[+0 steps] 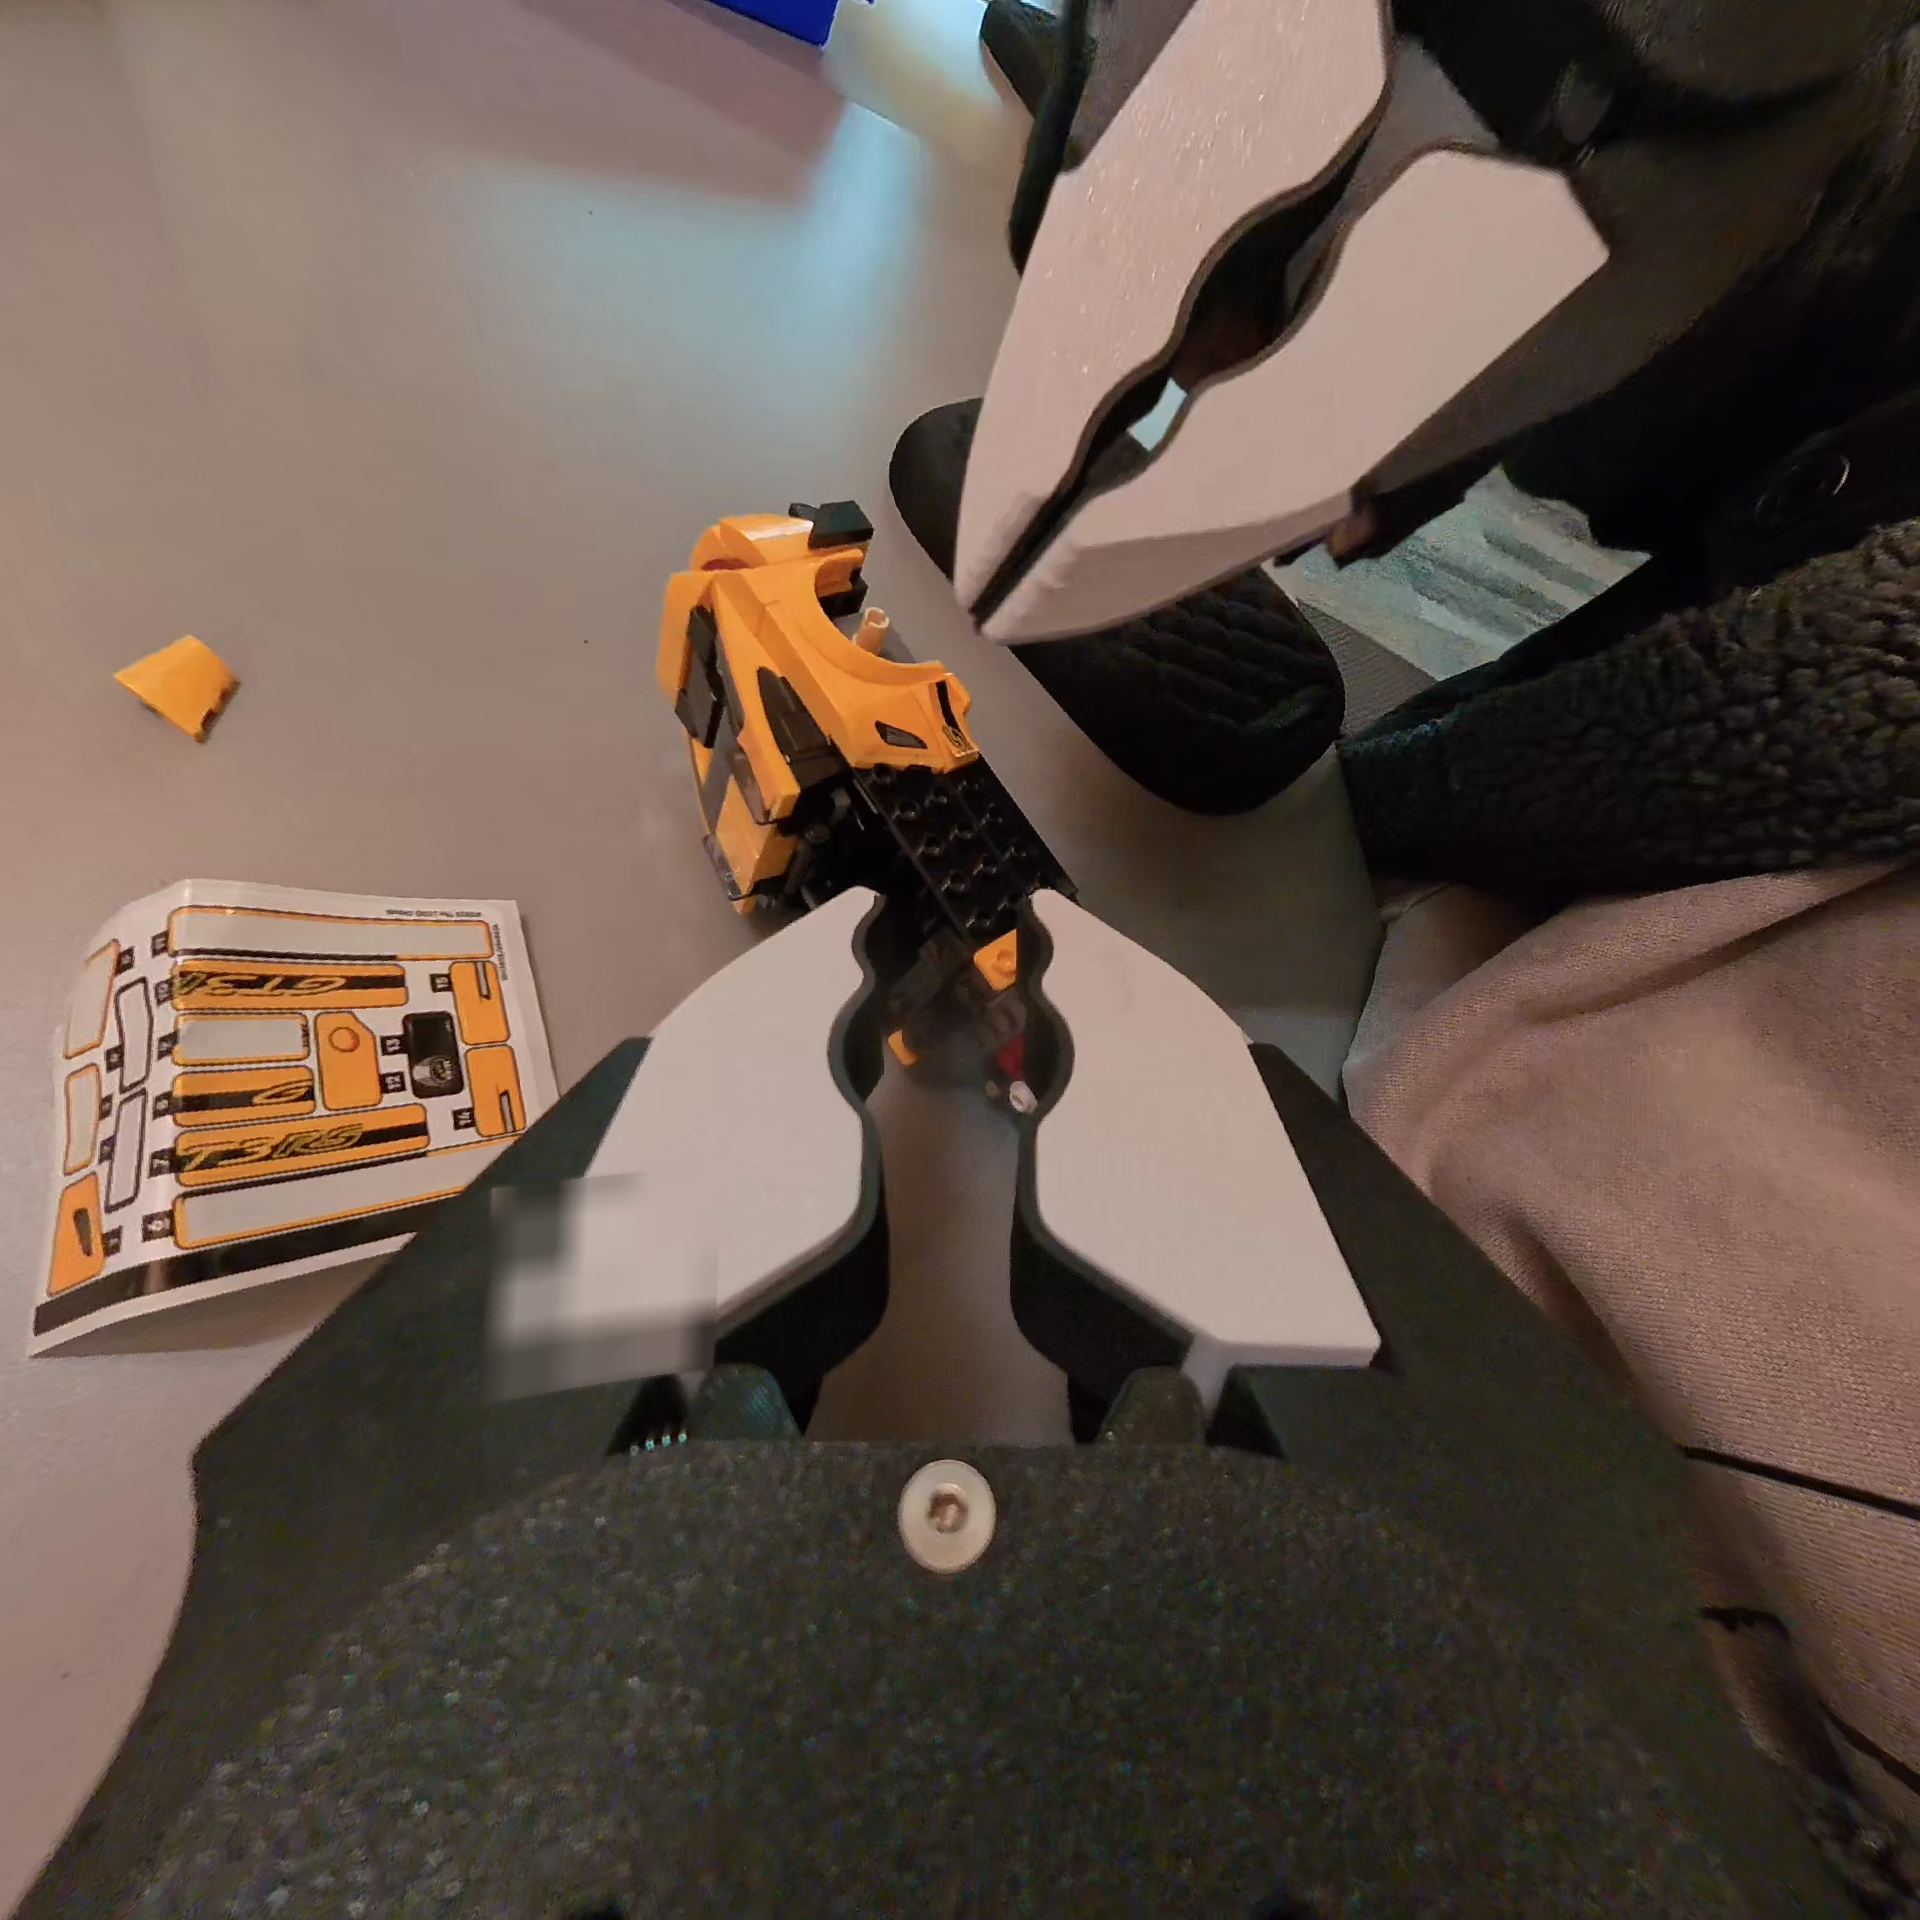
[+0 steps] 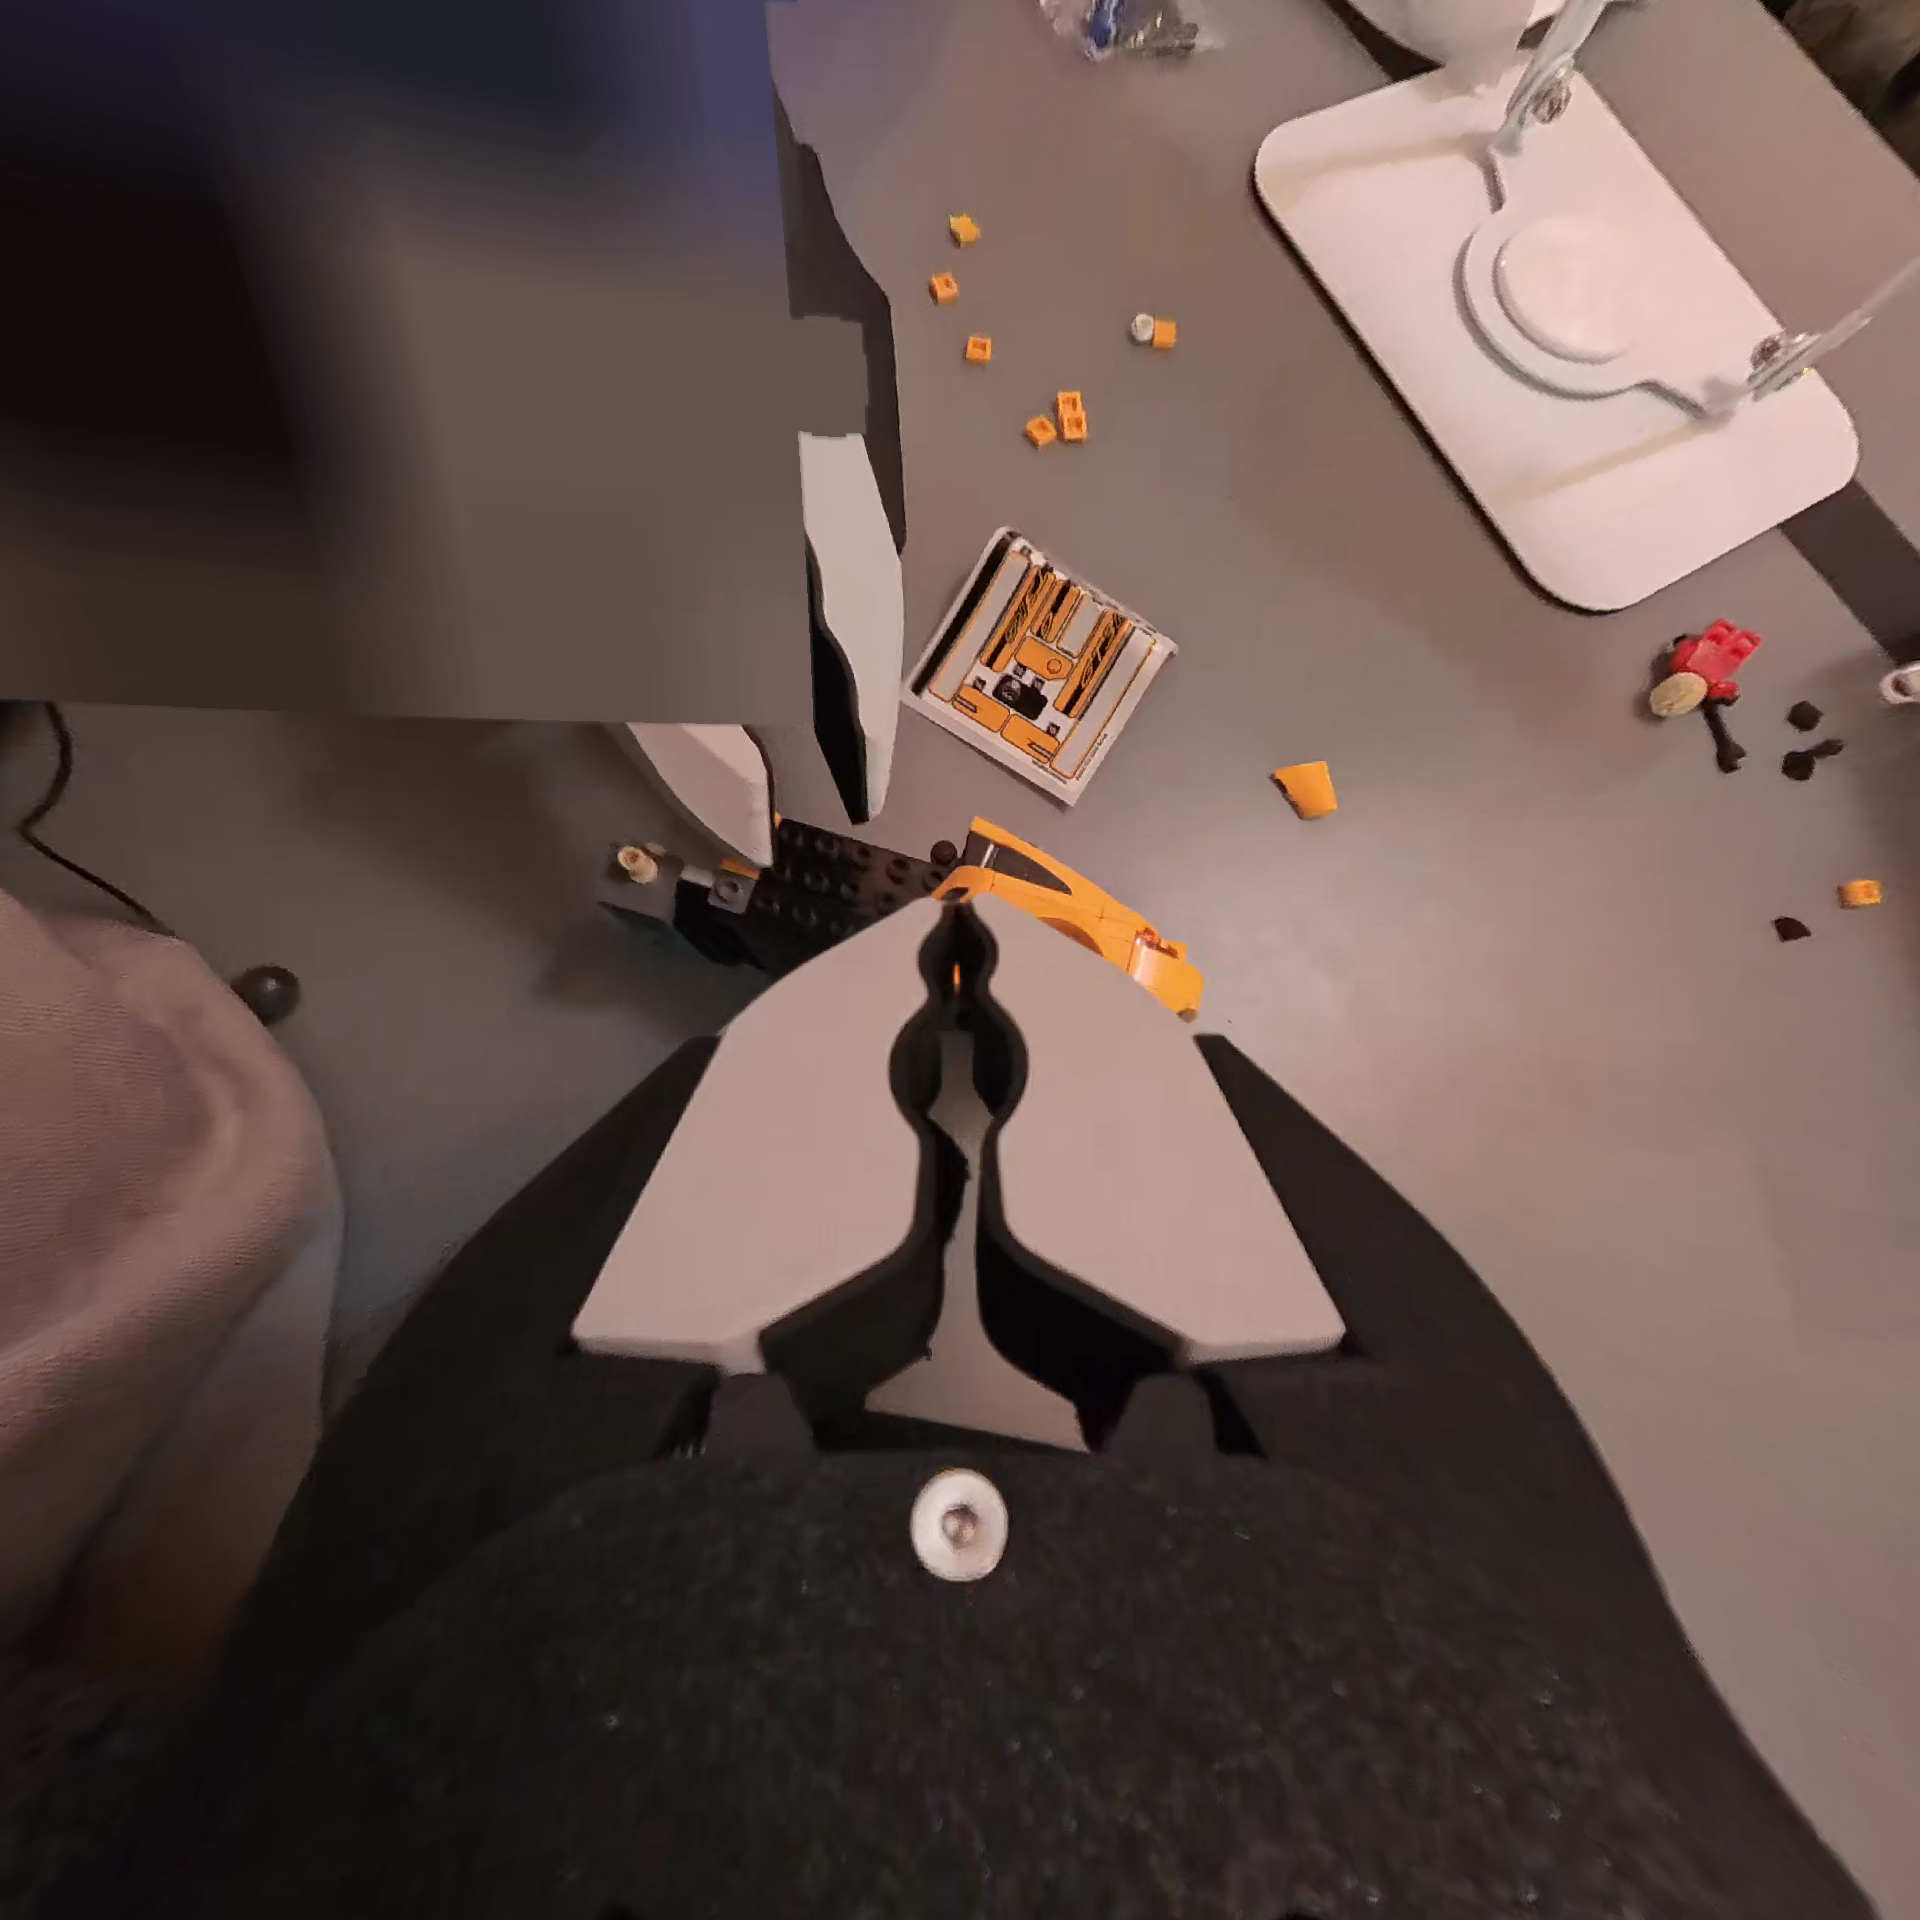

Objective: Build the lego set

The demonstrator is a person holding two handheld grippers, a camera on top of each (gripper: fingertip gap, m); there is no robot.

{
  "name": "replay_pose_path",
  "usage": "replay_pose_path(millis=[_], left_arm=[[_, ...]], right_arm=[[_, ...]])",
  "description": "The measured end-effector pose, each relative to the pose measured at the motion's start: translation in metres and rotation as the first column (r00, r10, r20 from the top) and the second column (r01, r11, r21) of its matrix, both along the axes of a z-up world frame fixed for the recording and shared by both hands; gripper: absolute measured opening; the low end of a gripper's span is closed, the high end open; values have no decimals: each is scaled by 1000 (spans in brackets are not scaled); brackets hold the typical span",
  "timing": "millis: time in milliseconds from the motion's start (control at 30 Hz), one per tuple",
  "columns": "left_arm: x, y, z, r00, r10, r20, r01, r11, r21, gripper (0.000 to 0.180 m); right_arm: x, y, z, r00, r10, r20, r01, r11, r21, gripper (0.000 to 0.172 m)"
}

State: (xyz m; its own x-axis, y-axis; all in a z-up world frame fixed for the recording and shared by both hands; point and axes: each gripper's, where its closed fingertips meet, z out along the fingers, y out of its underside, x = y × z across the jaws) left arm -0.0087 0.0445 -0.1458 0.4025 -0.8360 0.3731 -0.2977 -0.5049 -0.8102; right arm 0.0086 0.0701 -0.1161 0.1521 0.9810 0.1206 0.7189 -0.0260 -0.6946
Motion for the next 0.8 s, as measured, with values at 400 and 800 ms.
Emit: replay_pose_path(millis=[400, 800], left_arm=[[1, 1, 1, 1000, 0, 3, 0, 1000, 3, 22], [1, 2, 0, 1000, 5, 2, -5, 1000, 6, 22]], right_arm=[[5, 2, -21, 962, 26, 272, -41, 998, 52, 0], [1, -1, -22, 943, 73, 325, -118, 985, 122, 0]])
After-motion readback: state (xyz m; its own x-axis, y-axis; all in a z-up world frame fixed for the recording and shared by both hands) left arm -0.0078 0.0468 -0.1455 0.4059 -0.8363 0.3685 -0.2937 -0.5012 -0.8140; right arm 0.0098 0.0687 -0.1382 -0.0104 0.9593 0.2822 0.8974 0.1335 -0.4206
